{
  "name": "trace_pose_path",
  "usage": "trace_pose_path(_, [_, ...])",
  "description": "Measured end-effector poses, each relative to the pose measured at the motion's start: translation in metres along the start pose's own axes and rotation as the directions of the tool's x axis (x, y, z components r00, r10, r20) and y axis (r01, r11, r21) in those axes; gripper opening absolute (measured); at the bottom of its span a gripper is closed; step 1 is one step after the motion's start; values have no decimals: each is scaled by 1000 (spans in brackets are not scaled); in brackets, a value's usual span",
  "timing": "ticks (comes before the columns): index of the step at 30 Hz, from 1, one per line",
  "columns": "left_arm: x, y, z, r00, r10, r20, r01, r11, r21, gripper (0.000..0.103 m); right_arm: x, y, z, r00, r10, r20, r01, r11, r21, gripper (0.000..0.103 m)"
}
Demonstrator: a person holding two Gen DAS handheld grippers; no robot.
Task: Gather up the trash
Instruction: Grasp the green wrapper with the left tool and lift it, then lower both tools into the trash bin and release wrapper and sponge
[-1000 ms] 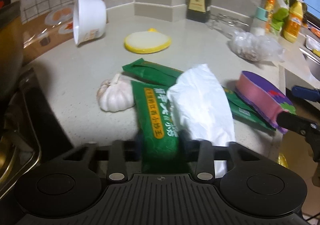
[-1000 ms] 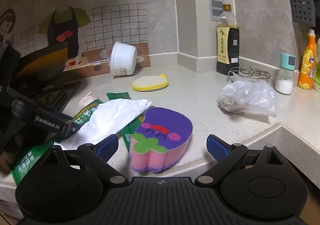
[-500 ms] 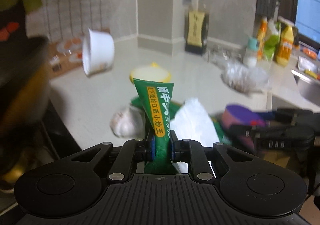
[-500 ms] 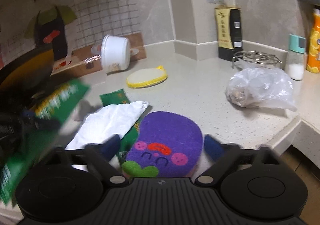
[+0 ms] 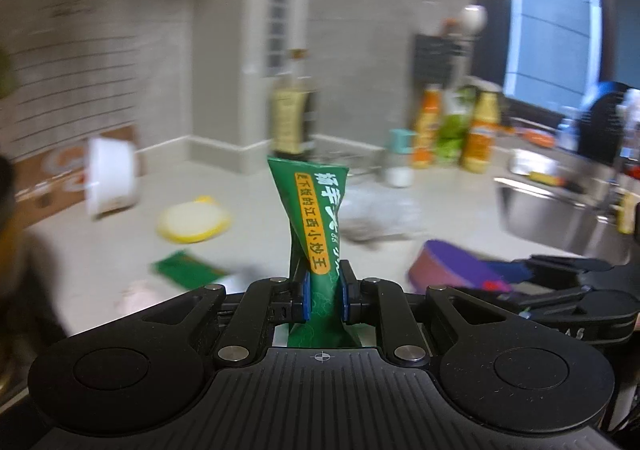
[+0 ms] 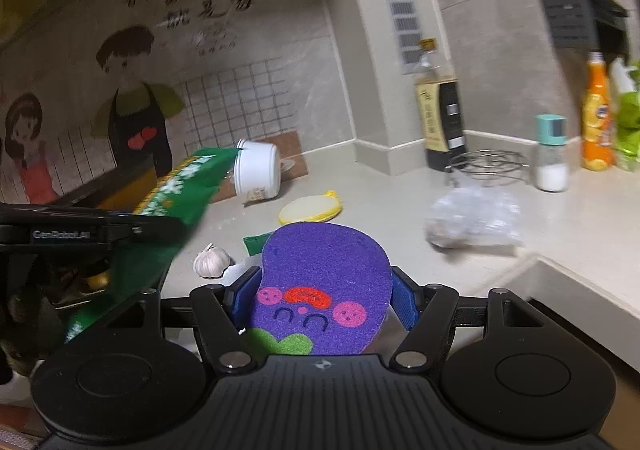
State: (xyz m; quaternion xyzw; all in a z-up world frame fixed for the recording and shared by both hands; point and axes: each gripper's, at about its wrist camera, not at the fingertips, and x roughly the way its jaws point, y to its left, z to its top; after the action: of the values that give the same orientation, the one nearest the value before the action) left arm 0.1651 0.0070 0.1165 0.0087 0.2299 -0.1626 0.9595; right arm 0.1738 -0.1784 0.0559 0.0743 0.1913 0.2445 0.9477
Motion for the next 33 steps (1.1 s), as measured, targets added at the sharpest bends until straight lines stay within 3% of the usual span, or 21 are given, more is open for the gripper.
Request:
trace_pose_path(3, [8,-36,-6,996,-92,-7,92,996,15,17,-34,-14,-9,1000,-7,9,7,1000,22,67])
trace_pose_path(7, [33,-83,-35,977,-209,-50,210,978,17,17,-73,-35,-36,993,-115,11,115,993,18,67])
trace_pose_path(11, [84,-115,-93,935,-306,-181,303,952,-45,17,-94,-67,-81,971,-233,-56,236,971,50,67])
trace_pose_path(14, [137,-131,-146,883,-343,-319,325,939,-111,17,-97,-98,-124,936,-321,-146,332,941,63,67])
trace_pose_path(16, [175,-134,-178,829,-368,-422,318,930,-186,17,-93,-120,-152,902,-370,-221,395,915,80,67])
trace_pose_path(17, [197,-135,-195,792,-377,-480,302,926,-227,17,-90,-132,-166,889,-377,-259,413,905,100,67])
trace_pose_path(20, [251,-130,-238,700,-369,-612,210,925,-317,17,-84,-154,-195,872,-358,-333,426,891,160,67])
trace_pose_path(24, [305,-127,-275,635,-328,-700,91,931,-354,17,-70,-173,-214,864,-325,-384,423,883,205,67])
trace_pose_path(26, [328,-118,-291,603,-338,-722,28,914,-404,20,-61,-179,-218,859,-306,-410,417,883,214,67])
trace_pose_path(29, [349,-112,-312,585,-348,-732,-20,897,-442,23,-50,-186,-225,846,-298,-442,421,883,210,67])
trace_pose_path(33, [346,-100,-320,601,-364,-711,-16,884,-467,23,-37,-192,-234,825,-299,-480,436,877,202,67])
